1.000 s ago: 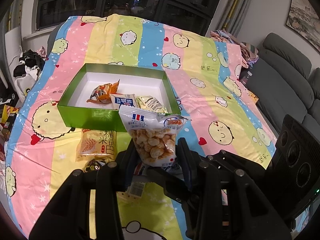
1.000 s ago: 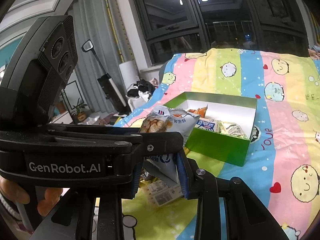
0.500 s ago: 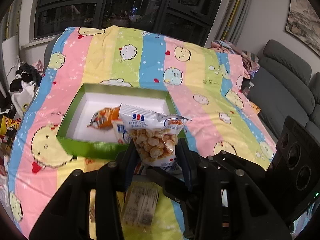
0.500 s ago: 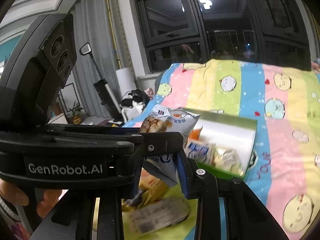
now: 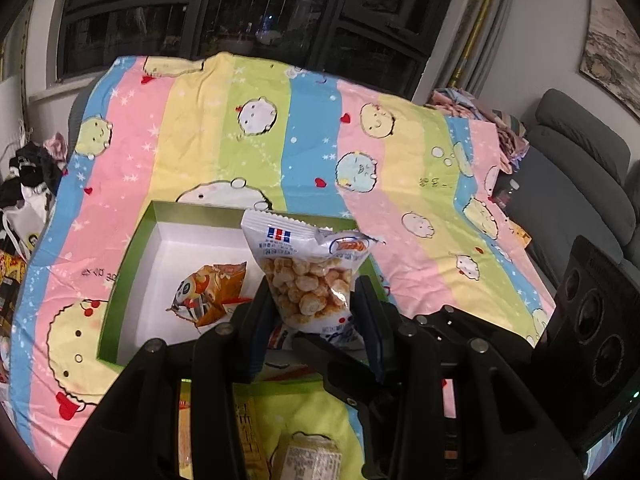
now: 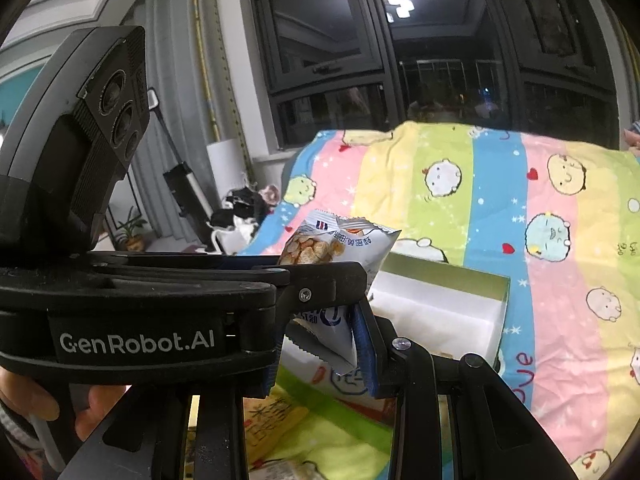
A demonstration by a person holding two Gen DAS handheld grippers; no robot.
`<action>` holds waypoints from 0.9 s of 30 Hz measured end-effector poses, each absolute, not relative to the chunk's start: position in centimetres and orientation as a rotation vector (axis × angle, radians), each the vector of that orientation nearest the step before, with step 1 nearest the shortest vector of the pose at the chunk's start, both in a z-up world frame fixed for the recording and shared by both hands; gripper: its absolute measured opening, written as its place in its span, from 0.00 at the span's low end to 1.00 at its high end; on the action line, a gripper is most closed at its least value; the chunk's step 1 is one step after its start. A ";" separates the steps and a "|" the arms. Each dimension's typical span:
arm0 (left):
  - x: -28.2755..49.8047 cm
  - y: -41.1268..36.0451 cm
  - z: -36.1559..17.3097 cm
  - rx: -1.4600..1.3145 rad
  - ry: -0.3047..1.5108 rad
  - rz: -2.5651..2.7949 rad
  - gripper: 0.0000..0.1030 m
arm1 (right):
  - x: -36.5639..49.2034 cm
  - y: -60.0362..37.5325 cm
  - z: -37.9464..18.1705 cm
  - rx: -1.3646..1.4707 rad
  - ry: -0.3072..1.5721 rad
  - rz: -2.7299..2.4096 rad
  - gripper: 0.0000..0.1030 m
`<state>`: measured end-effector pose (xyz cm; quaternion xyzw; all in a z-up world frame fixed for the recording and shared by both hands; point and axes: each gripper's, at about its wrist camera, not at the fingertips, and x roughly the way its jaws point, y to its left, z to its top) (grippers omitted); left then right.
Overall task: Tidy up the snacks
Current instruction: 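Lower the puffs bag into the green box and open the left gripper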
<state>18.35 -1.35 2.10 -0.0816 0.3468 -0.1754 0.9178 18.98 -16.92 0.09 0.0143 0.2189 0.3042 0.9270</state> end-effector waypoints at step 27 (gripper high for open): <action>23.9 -1.6 -4.0 -0.192 0.865 -0.342 0.37 | 23.8 -16.3 -4.6 0.028 0.644 0.569 0.33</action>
